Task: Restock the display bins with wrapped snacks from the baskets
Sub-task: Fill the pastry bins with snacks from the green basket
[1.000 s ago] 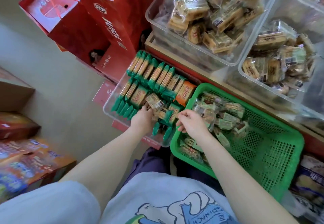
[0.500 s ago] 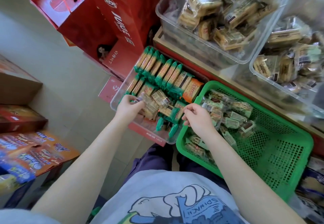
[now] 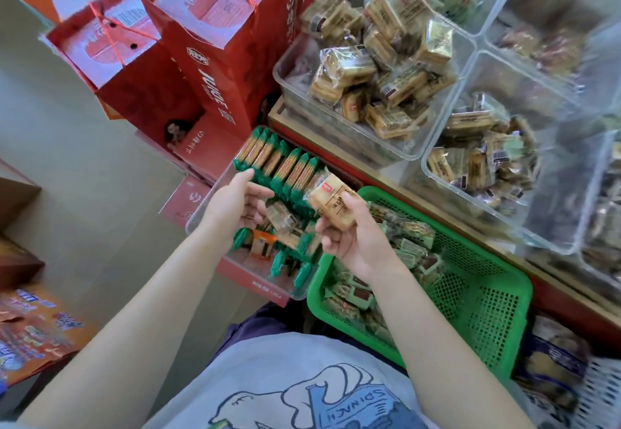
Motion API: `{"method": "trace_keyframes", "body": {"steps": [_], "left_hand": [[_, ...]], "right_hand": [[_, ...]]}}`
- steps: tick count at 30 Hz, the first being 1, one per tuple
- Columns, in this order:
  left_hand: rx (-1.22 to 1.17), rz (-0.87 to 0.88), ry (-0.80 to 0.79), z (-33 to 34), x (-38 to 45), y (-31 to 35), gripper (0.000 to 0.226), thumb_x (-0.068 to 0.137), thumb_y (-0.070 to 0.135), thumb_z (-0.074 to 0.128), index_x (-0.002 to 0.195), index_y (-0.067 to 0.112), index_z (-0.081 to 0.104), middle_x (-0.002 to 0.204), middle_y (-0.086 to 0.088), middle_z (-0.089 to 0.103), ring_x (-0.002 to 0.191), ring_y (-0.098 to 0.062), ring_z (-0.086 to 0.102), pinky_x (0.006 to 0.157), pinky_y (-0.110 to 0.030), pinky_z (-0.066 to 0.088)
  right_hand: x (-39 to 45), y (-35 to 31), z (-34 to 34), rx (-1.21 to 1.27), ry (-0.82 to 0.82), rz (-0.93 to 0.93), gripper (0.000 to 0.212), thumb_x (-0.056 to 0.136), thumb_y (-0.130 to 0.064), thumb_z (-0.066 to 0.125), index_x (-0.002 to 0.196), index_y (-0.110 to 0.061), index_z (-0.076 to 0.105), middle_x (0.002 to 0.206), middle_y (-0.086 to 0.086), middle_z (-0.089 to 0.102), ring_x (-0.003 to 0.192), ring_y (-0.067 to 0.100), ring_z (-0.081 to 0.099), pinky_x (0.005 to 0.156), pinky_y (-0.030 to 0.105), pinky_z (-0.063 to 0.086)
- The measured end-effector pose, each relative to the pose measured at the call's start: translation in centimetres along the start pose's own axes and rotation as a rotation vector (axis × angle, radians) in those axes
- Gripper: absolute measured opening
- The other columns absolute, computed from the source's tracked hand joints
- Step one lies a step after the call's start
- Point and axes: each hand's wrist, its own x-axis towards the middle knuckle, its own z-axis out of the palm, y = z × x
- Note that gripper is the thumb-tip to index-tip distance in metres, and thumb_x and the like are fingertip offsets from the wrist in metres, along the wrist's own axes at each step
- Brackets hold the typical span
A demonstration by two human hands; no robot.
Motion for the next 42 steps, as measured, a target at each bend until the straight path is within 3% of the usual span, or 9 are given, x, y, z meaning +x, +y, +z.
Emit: {"method": "trace_keyframes", "body": {"steps": [6, 10, 13, 19, 24, 28, 31, 37, 42], "left_hand": [[0.041, -0.055, -0.012, 2.8, 1.2, 0.8, 0.041, 0.106, 0.033, 0.041, 0.093, 0.006, 0.069, 0.061, -0.004, 0.057, 0.052, -0.018, 0.048, 0.054, -0.028, 0.039], [0.119, -0.069, -0.048, 4.7, 2.4, 0.3, 0.035, 0.105, 0.029, 0.044, 0.097, 0.006, 0.069, 0.061, -0.003, 0.061, 0.051, -0.016, 0.052, 0.053, -0.027, 0.042], [0.218, -0.044, -0.034, 5.1, 3.7, -0.8, 0.027, 0.101, 0.024, 0.050, 0.108, 0.007, 0.069, 0.074, -0.005, 0.067, 0.057, -0.018, 0.058, 0.058, -0.032, 0.051], [1.020, 0.139, 0.046, 4.0, 7.5, -5.2, 0.027, 0.100, 0.021, 0.050, 0.118, 0.012, 0.068, 0.098, -0.004, 0.067, 0.078, -0.021, 0.066, 0.060, -0.032, 0.054], [1.384, 0.188, -0.068, 4.9, 11.2, -9.3, 0.061, 0.094, 0.032, 0.062, 0.149, 0.020, 0.038, 0.148, -0.020, 0.036, 0.137, -0.038, 0.038, 0.102, -0.046, 0.047], [1.472, 0.167, -0.019, 5.3, 12.7, -10.6, 0.076, 0.087, 0.047, 0.070, 0.148, 0.021, 0.034, 0.151, -0.021, 0.036, 0.144, -0.038, 0.027, 0.102, -0.047, 0.044], [1.163, 0.106, 0.025, 4.7, 12.7, -9.4, 0.064, 0.086, 0.043, 0.069, 0.136, 0.011, 0.047, 0.121, -0.011, 0.058, 0.110, -0.031, 0.057, 0.083, -0.040, 0.055], [-0.483, -0.249, -0.287, -1.4, 7.9, -7.0, 0.047, 0.098, 0.024, 0.044, 0.140, 0.003, 0.042, 0.128, -0.025, 0.064, 0.109, -0.040, 0.068, 0.081, -0.040, 0.060], [-0.623, -0.225, -0.266, -2.7, 5.0, -7.1, 0.040, 0.095, 0.019, 0.035, 0.128, 0.002, 0.049, 0.115, -0.022, 0.070, 0.102, -0.036, 0.070, 0.079, -0.042, 0.061]], "right_hand": [[-2.0, -4.5, -2.1, 0.193, 0.162, -0.144, 0.036, 0.101, -0.037, 0.050, 0.117, -0.008, 0.064, 0.081, 0.011, 0.065, 0.058, 0.018, 0.055, 0.050, 0.023, 0.046], [-3.3, -9.4, -5.5, 0.465, 0.337, -0.441, 0.038, 0.101, -0.034, 0.055, 0.132, -0.013, 0.056, 0.119, 0.008, 0.073, 0.099, 0.026, 0.073, 0.075, 0.030, 0.058], [-3.1, -11.1, -6.6, 0.490, 0.445, -0.468, 0.033, 0.101, -0.038, 0.057, 0.123, -0.014, 0.055, 0.117, 0.007, 0.074, 0.104, 0.025, 0.073, 0.074, 0.029, 0.059], [1.0, -6.5, -3.4, -0.183, 0.340, -0.169, 0.018, 0.104, -0.019, 0.051, 0.112, -0.006, 0.060, 0.091, 0.013, 0.073, 0.076, 0.025, 0.071, 0.064, 0.032, 0.061], [7.0, 1.5, -3.2, -1.547, 0.165, -0.197, 0.027, 0.103, -0.027, 0.049, 0.127, -0.017, 0.058, 0.131, 0.002, 0.060, 0.122, 0.021, 0.054, 0.107, 0.039, 0.042], [9.5, 5.7, -4.3, -1.997, -0.104, -0.187, 0.042, 0.103, -0.026, 0.041, 0.144, -0.017, 0.047, 0.146, 0.005, 0.048, 0.141, 0.026, 0.035, 0.125, 0.047, 0.005], [9.6, 6.6, -5.1, -2.080, -0.119, -0.119, 0.037, 0.103, -0.029, 0.042, 0.132, -0.014, 0.058, 0.132, 0.006, 0.056, 0.131, 0.027, 0.042, 0.126, 0.047, -0.001], [9.4, 6.5, -5.2, -2.047, -0.094, -0.166, 0.023, 0.101, -0.026, 0.045, 0.112, -0.016, 0.062, 0.107, 0.002, 0.059, 0.117, 0.025, 0.049, 0.125, 0.045, 0.005], [9.4, 6.2, -4.3, -2.013, -0.074, -0.073, 0.017, 0.102, -0.023, 0.042, 0.100, -0.022, 0.059, 0.096, -0.004, 0.055, 0.113, 0.023, 0.051, 0.126, 0.045, 0.004]]}}
